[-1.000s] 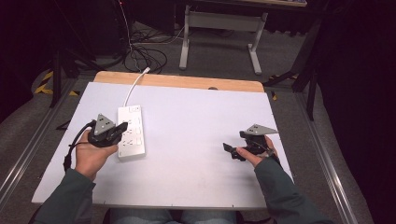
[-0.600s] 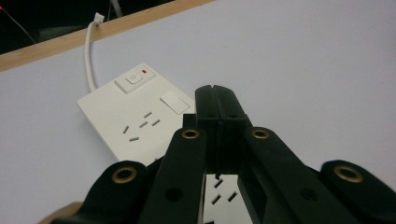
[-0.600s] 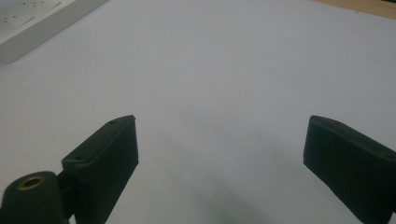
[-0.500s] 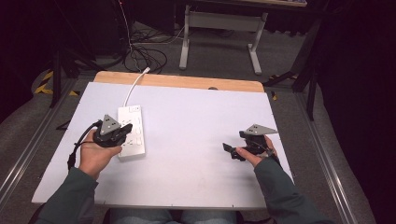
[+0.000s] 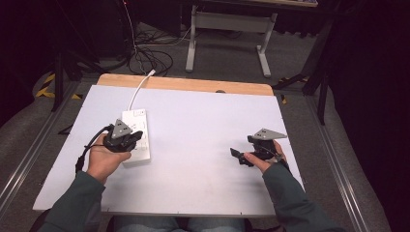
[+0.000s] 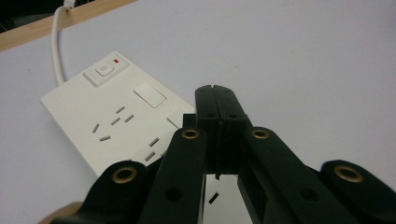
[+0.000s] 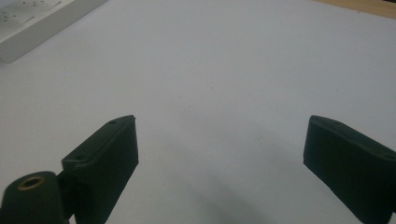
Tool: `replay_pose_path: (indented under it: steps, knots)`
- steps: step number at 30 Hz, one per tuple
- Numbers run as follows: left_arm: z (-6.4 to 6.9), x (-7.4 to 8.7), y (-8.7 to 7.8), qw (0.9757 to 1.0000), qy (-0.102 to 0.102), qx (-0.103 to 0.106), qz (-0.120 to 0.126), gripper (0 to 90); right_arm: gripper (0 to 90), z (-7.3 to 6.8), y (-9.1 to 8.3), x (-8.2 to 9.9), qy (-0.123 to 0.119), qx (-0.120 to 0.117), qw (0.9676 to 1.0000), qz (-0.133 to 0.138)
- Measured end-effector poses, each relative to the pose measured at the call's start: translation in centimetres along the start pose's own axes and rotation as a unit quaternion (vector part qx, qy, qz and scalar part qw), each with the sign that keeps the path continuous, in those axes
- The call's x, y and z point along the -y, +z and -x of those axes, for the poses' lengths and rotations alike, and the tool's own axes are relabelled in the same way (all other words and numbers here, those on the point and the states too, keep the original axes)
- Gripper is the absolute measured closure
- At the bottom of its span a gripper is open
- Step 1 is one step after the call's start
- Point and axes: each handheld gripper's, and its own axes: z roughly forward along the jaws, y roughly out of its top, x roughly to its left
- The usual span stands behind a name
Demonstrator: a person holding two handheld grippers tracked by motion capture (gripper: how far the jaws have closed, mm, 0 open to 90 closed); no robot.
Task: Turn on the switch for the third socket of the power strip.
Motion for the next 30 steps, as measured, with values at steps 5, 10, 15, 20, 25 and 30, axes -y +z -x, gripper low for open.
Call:
replay_pose_path:
  steps: [5, 10, 15, 20, 25, 30]
  knots:
    - [0.1, 0.0, 0.5, 0.9998, 0.009, 0.006, -0.014, 90.0, 10.8, 0.0, 0.0, 0.0, -0.001, 0.0, 1.0, 0.0]
    - [0.3, 0.1, 0.8, 0.9994, 0.015, 0.013, -0.03, 90.0, 10.8, 0.0, 0.0, 0.0, -0.002, 0.001, 1.0, 0.0]
    - [0.3, 0.1, 1.1, 0.9991, 0.016, 0.011, -0.039, 90.0, 10.8, -0.1, 0.0, -0.1, -0.002, 0.001, 1.0, 0.0]
    - [0.4, 0.1, 1.4, 0.9987, 0.021, 0.011, -0.045, 90.0, 10.8, -0.1, 0.0, -0.1, -0.003, 0.001, 1.0, 0.001]
    - [0.5, 0.2, 1.7, 0.9982, 0.023, 0.017, -0.053, 90.0, 10.8, -0.1, 0.0, -0.1, -0.003, 0.0, 1.0, 0.001]
    - [0.5, 0.2, 1.7, 0.9981, 0.023, 0.015, -0.056, 90.0, 10.8, -0.1, 0.0, -0.1, -0.003, 0.0, 1.0, 0.0]
